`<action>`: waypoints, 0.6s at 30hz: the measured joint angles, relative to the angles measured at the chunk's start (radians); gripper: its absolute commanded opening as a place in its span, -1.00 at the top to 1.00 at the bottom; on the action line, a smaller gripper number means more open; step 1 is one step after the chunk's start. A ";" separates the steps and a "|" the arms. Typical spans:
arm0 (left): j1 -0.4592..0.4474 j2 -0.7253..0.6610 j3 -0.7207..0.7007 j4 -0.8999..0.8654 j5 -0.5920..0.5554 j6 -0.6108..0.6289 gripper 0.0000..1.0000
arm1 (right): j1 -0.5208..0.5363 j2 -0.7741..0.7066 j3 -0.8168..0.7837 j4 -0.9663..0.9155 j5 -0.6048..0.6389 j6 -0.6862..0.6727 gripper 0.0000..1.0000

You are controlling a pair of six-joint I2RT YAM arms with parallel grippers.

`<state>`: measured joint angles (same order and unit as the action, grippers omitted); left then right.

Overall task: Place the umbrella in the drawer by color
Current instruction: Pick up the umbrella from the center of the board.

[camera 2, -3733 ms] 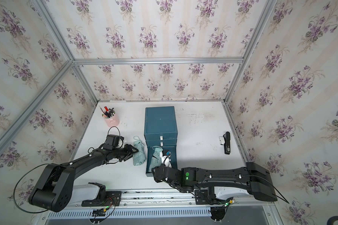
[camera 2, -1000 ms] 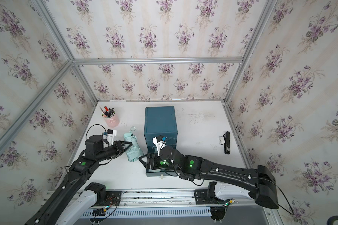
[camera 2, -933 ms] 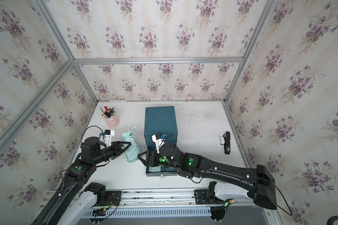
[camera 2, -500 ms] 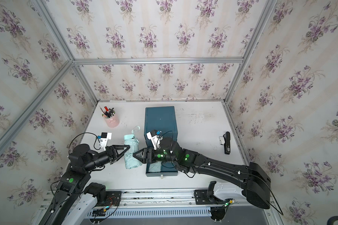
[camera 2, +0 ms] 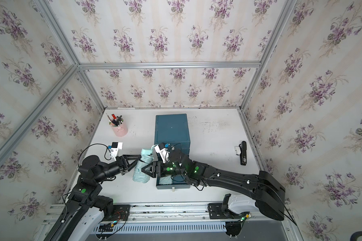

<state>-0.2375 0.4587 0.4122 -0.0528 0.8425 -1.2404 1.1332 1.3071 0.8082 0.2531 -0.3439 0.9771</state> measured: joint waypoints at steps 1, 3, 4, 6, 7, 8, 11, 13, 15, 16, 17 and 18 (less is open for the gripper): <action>-0.001 -0.002 -0.010 0.005 -0.002 0.000 0.15 | 0.000 0.012 0.010 -0.012 0.006 0.000 -0.30; -0.002 -0.015 -0.021 0.012 -0.007 0.000 0.06 | 0.000 0.034 0.031 -0.027 0.015 0.005 -0.29; -0.002 -0.026 -0.027 0.013 -0.010 0.000 0.01 | 0.000 0.048 0.043 -0.034 0.016 0.011 -0.28; -0.003 -0.046 -0.041 0.024 -0.011 0.000 -0.03 | 0.000 0.075 0.066 -0.041 0.018 0.015 -0.24; -0.003 -0.057 -0.050 0.027 -0.016 0.000 -0.03 | 0.000 0.089 0.076 -0.044 0.018 0.018 -0.22; -0.003 -0.067 -0.058 0.027 -0.018 0.000 -0.02 | 0.000 0.102 0.086 -0.055 0.018 0.019 -0.19; -0.003 -0.081 -0.075 0.025 -0.023 0.001 0.01 | 0.000 0.130 0.106 -0.076 0.018 0.023 -0.11; -0.003 -0.083 -0.079 0.018 -0.030 0.005 0.02 | 0.000 0.142 0.115 -0.082 0.018 0.025 0.00; -0.003 -0.081 -0.080 0.012 -0.032 0.021 0.01 | 0.000 0.146 0.115 -0.087 0.018 0.026 0.13; -0.003 -0.078 -0.080 0.009 -0.032 0.030 -0.01 | 0.000 0.148 0.115 -0.092 0.018 0.026 0.19; -0.003 -0.073 -0.079 0.003 -0.032 0.035 -0.03 | 0.000 0.149 0.116 -0.097 0.018 0.025 0.29; -0.003 -0.070 -0.079 -0.005 -0.032 0.048 -0.03 | 0.003 0.149 0.118 -0.103 0.018 0.024 0.35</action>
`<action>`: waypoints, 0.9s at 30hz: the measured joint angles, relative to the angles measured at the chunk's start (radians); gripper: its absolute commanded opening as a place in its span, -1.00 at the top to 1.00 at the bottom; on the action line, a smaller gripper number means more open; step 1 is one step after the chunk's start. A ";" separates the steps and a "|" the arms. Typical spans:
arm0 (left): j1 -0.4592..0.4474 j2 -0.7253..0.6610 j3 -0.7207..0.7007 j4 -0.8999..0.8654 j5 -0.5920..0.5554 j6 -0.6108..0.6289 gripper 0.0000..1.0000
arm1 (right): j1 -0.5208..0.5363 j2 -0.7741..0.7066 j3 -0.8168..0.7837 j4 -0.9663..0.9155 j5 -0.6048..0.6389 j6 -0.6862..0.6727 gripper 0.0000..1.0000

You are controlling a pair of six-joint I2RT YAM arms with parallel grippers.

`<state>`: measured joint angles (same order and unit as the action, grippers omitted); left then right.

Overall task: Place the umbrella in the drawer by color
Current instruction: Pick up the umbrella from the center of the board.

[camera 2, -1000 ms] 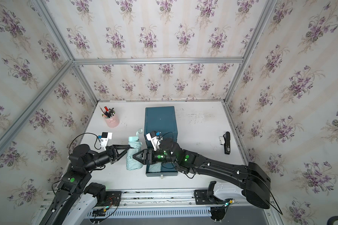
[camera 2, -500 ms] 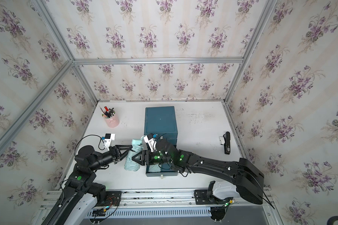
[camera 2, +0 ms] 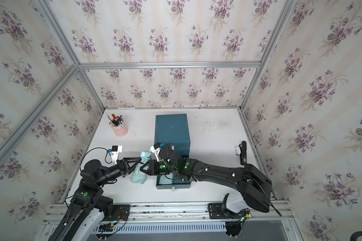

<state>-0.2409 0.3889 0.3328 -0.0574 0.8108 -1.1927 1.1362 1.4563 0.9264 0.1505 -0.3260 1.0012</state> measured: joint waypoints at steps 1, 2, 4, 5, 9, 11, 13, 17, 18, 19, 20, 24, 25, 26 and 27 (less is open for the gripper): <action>0.000 0.002 0.000 -0.008 -0.001 0.012 -0.04 | 0.002 0.002 0.005 -0.008 0.000 -0.004 0.40; 0.000 0.002 0.000 -0.016 -0.002 0.021 -0.05 | 0.004 0.003 0.014 -0.021 0.001 -0.010 0.51; 0.000 -0.005 0.000 -0.033 -0.010 0.046 -0.05 | 0.008 0.008 0.029 -0.043 0.006 -0.024 0.61; 0.001 -0.010 0.000 -0.044 -0.016 0.059 -0.06 | 0.010 0.011 0.036 -0.053 0.008 -0.030 0.64; 0.002 -0.020 -0.008 -0.068 -0.036 0.085 -0.06 | 0.014 0.031 0.056 -0.076 0.011 -0.040 0.64; 0.002 -0.018 -0.016 -0.069 -0.039 0.088 -0.06 | 0.015 0.037 0.065 -0.092 0.013 -0.042 0.61; 0.002 -0.006 -0.022 -0.068 -0.037 0.090 -0.06 | 0.017 0.041 0.073 -0.104 0.019 -0.045 0.60; 0.002 0.016 -0.023 -0.082 -0.039 0.096 -0.07 | 0.020 0.057 0.109 -0.100 0.027 -0.063 0.60; 0.002 0.016 -0.026 -0.084 -0.036 0.093 -0.04 | 0.022 0.060 0.116 -0.090 0.035 -0.066 0.60; 0.002 0.014 -0.027 -0.083 -0.034 0.087 -0.01 | 0.025 0.062 0.121 -0.092 0.040 -0.069 0.59; 0.003 0.012 -0.031 -0.081 -0.037 0.089 0.04 | 0.026 0.067 0.126 -0.095 0.042 -0.070 0.60; 0.005 0.009 -0.043 -0.070 -0.038 0.083 0.13 | 0.026 0.076 0.138 -0.114 0.045 -0.076 0.60; 0.005 0.007 -0.046 -0.060 -0.038 0.080 0.19 | 0.026 0.076 0.141 -0.114 0.046 -0.077 0.60; 0.005 0.004 -0.048 -0.054 -0.040 0.077 0.26 | 0.026 0.076 0.144 -0.116 0.047 -0.078 0.59; 0.005 0.001 -0.048 -0.050 -0.043 0.075 0.34 | 0.026 0.076 0.145 -0.117 0.049 -0.078 0.59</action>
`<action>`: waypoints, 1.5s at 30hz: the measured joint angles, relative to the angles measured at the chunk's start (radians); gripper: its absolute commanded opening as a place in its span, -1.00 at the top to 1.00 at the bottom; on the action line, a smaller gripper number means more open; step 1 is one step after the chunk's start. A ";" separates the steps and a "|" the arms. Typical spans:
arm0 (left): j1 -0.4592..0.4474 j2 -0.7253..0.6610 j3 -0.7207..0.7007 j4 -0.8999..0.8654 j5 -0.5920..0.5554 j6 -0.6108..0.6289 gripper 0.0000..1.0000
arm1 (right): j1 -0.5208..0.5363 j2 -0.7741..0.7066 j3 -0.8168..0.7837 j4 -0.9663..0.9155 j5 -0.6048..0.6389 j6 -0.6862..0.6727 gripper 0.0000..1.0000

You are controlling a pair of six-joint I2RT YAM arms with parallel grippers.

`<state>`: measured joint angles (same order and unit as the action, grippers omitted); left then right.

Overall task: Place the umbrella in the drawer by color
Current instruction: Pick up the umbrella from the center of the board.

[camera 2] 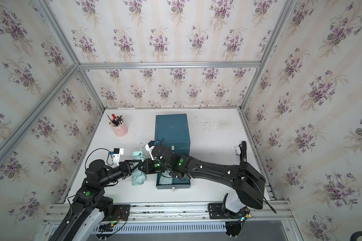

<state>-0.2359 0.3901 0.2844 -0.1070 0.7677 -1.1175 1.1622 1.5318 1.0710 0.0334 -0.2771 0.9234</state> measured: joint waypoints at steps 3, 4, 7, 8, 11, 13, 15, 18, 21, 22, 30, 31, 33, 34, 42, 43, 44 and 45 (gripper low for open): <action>0.000 -0.008 -0.002 0.014 -0.006 -0.017 0.68 | 0.002 -0.011 -0.002 -0.017 0.021 0.000 0.54; 0.000 -0.014 -0.004 0.023 -0.006 -0.027 0.77 | 0.005 -0.018 -0.008 -0.018 0.031 -0.001 0.49; 0.000 -0.024 -0.021 0.067 -0.021 -0.076 0.91 | 0.011 -0.043 -0.028 -0.015 0.060 -0.003 0.28; 0.000 -0.027 -0.029 0.085 -0.025 -0.097 0.95 | 0.011 -0.048 -0.035 -0.014 0.064 -0.003 0.17; -0.002 -0.033 -0.046 0.130 -0.025 -0.156 1.00 | 0.018 -0.079 -0.043 -0.007 0.074 -0.008 -0.07; -0.006 -0.050 -0.047 0.166 -0.020 -0.194 1.00 | 0.023 -0.120 -0.060 0.013 0.084 -0.014 -0.22; -0.008 -0.066 -0.050 0.208 -0.013 -0.219 1.00 | 0.027 -0.179 -0.091 0.042 0.103 -0.016 -0.36; -0.013 -0.099 -0.085 0.265 -0.009 -0.279 1.00 | 0.027 -0.283 -0.174 0.110 0.142 -0.017 -0.51; -0.014 -0.147 -0.120 0.317 -0.029 -0.341 1.00 | 0.024 -0.339 -0.301 0.216 0.141 0.006 -0.58; -0.018 -0.165 -0.130 0.338 -0.040 -0.358 1.00 | 0.024 -0.340 -0.340 0.255 0.125 0.029 -0.62; -0.039 -0.330 -0.173 0.410 -0.122 -0.465 1.00 | 0.071 -0.224 -0.505 0.705 0.002 0.168 -0.67; -0.040 -0.340 -0.176 0.412 -0.128 -0.469 1.00 | 0.081 -0.212 -0.503 0.741 -0.007 0.176 -0.67; -0.040 -0.356 -0.190 0.412 -0.142 -0.481 1.00 | 0.103 -0.196 -0.492 0.806 -0.028 0.176 -0.66; -0.040 -0.360 -0.196 0.409 -0.146 -0.488 1.00 | 0.109 -0.195 -0.490 0.827 -0.033 0.177 -0.65; -0.047 -0.384 -0.200 0.412 -0.170 -0.516 1.00 | 0.117 -0.202 -0.476 0.821 -0.024 0.180 -0.39; -0.047 -0.384 -0.198 0.412 -0.171 -0.516 1.00 | 0.117 -0.202 -0.473 0.817 -0.023 0.180 -0.38; -0.048 -0.385 -0.196 0.412 -0.176 -0.516 1.00 | 0.117 -0.202 -0.470 0.814 -0.019 0.180 -0.36; -0.049 -0.385 -0.194 0.413 -0.177 -0.515 1.00 | 0.119 -0.202 -0.467 0.811 -0.017 0.179 -0.32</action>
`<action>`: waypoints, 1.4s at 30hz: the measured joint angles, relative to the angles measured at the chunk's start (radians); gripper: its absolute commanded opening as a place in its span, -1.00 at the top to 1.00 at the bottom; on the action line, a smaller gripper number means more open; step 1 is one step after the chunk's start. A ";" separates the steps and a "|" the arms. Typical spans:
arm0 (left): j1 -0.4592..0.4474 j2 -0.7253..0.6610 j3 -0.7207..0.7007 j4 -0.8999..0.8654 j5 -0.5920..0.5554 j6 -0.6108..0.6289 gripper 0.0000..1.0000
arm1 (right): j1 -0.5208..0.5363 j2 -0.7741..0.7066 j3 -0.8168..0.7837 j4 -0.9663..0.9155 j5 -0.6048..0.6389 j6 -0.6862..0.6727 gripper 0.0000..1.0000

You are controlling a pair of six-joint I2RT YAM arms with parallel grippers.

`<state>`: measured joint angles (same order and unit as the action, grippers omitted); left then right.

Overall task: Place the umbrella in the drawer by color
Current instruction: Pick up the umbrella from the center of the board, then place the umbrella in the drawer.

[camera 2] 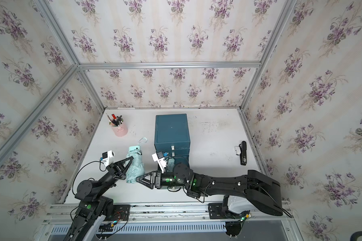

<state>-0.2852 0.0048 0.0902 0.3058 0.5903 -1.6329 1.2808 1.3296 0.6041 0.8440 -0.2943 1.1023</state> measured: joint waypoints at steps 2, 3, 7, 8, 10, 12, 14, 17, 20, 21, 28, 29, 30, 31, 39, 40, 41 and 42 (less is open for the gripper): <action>-0.002 0.000 0.002 -0.001 0.000 0.001 1.00 | 0.002 -0.003 0.008 -0.024 0.015 -0.002 -0.28; -0.003 0.000 0.003 -0.002 0.000 0.002 1.00 | 0.002 -0.005 0.014 -0.041 0.019 -0.003 -0.28; -0.007 0.000 0.005 -0.004 -0.011 0.007 1.00 | 0.002 -0.006 0.050 -0.104 0.042 -0.010 -0.41; -0.008 0.000 0.005 -0.005 -0.012 0.008 1.00 | 0.002 -0.005 0.058 -0.114 0.048 -0.011 -0.42; -0.008 0.002 0.005 -0.008 -0.019 0.012 1.00 | 0.002 0.005 0.075 -0.133 0.055 -0.014 -0.35; -0.010 0.005 0.007 -0.010 -0.025 0.015 1.00 | 0.002 0.014 0.085 -0.146 0.061 -0.022 -0.18; -0.013 0.008 0.008 -0.011 -0.026 0.022 1.00 | 0.002 0.018 0.087 -0.162 0.068 -0.025 0.05; -0.019 0.009 0.010 -0.011 -0.026 0.029 1.00 | 0.002 0.019 0.090 -0.179 0.074 -0.028 0.30; -0.024 0.008 0.010 -0.017 -0.033 0.042 1.00 | 0.002 0.017 0.095 -0.196 0.074 -0.029 0.51; -0.026 0.008 0.011 -0.023 -0.034 0.051 1.00 | 0.002 0.015 0.095 -0.206 0.074 -0.029 0.58; -0.042 0.022 0.043 -0.099 -0.037 0.148 -0.19 | 0.001 -0.011 0.107 -0.290 0.083 -0.029 0.85; -0.044 0.022 0.049 -0.120 -0.030 0.165 -0.35 | 0.001 -0.018 0.107 -0.304 0.085 -0.032 0.87; -0.047 0.021 0.055 -0.152 -0.023 0.182 -0.47 | 0.001 -0.027 0.108 -0.317 0.086 -0.038 0.88; -0.048 0.021 0.064 -0.189 -0.020 0.200 -0.56 | 0.001 -0.040 0.111 -0.339 0.092 -0.047 0.91; -0.049 0.124 0.249 -0.491 -0.011 0.435 -0.83 | -0.004 -0.180 0.133 -0.560 0.179 -0.090 0.99; -0.049 0.154 0.283 -0.528 -0.011 0.473 -0.84 | -0.004 -0.203 0.134 -0.596 0.195 -0.093 1.00; -0.049 0.192 0.322 -0.565 -0.012 0.516 -0.86 | -0.004 -0.223 0.137 -0.632 0.206 -0.093 1.00; -0.049 0.234 0.362 -0.596 -0.012 0.564 -0.88 | -0.004 -0.249 0.138 -0.682 0.224 -0.093 1.00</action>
<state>-0.3344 0.2386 0.4526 -0.2905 0.5785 -1.0691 1.2766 1.0801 0.7425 0.1616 -0.0708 1.0092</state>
